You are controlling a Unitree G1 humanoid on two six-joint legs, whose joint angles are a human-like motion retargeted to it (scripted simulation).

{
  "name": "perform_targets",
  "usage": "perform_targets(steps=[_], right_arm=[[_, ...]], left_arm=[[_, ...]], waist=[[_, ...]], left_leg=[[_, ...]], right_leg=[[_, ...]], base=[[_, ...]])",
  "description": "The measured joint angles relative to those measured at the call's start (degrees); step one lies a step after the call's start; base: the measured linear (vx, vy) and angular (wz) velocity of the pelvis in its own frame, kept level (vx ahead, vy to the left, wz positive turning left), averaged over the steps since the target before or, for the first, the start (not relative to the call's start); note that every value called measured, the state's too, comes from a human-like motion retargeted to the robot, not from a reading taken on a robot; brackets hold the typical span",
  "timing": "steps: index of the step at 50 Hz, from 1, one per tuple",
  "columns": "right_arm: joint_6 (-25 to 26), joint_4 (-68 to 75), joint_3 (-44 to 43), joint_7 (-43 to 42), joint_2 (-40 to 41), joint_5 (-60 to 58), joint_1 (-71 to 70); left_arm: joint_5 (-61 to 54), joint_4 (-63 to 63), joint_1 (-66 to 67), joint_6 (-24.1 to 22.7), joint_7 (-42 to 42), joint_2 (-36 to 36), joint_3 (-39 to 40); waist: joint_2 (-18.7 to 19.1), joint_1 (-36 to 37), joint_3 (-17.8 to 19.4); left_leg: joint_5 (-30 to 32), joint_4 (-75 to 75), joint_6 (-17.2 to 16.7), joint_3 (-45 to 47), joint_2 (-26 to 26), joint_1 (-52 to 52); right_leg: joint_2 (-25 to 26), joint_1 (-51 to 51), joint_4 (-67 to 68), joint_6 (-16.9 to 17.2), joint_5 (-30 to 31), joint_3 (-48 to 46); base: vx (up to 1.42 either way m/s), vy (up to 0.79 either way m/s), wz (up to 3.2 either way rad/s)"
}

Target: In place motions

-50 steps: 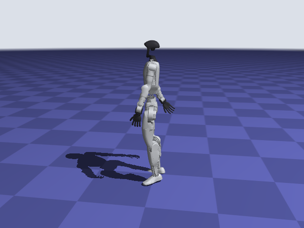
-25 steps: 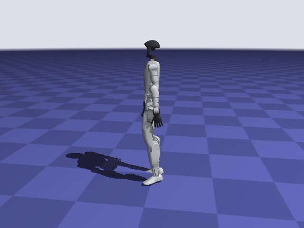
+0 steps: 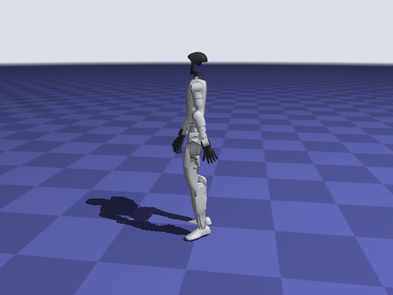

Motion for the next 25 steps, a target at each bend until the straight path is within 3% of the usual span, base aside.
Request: perform_targets(steps=[7,12,19,25], right_arm=[[9.91,25.05,-13.98,4.42,-6.46,-3.59,16.42],[17.38,25.05,-22.11,4.85,-12.0,0.52,30.57],[16.57,25.05,-28.38,-5.29,-12.37,10.2,35.94],[13.89,25.05,-20.62,-1.62,-7.81,15.02,26.08]], left_arm=[[-2.1,-13.47,-23.73,-2.55,-6.03,1.36,-3.55],[-6.24,-23.23,-35.59,-7.46,-4.62,2.91,-5.35],[-4.12,-33.54,-38.21,-12.81,-1.93,7.17,-9.6],[-0.75,-29.8,-30.98,-13.32,1.34,5.25,-11.59]], waist=[[-0.64,-1.08,0.46],[-0.52,-2.69,0.96],[-0.13,-2.73,1.76],[1.12,-1.61,1.28]], left_leg=[[0.11,0.41,0.68,-0.56,-0.32,-1.26],[0.13,0.58,0.74,-1.12,-0.58,-2.41],[-0.09,0.67,0.68,-0.97,-0.93,-2.54],[-0.28,0.86,0.86,-1.86,-0.76,-2.87]], right_leg=[[-0.83,0.88,-0.89,0.28,0.42,-2.55],[-1.42,0.1,-0.94,0.14,0.84,-2.98],[-2.02,-0.39,-0.75,-0.12,1.35,-3.11],[-1.86,-0.24,-0.66,-0.07,1.22,-3.62]], base=[[0.0,0.0,0.0],[-0.02,0.01,-0.04],[-0.03,0.01,-0.06],[-0.03,0.06,0.14]])
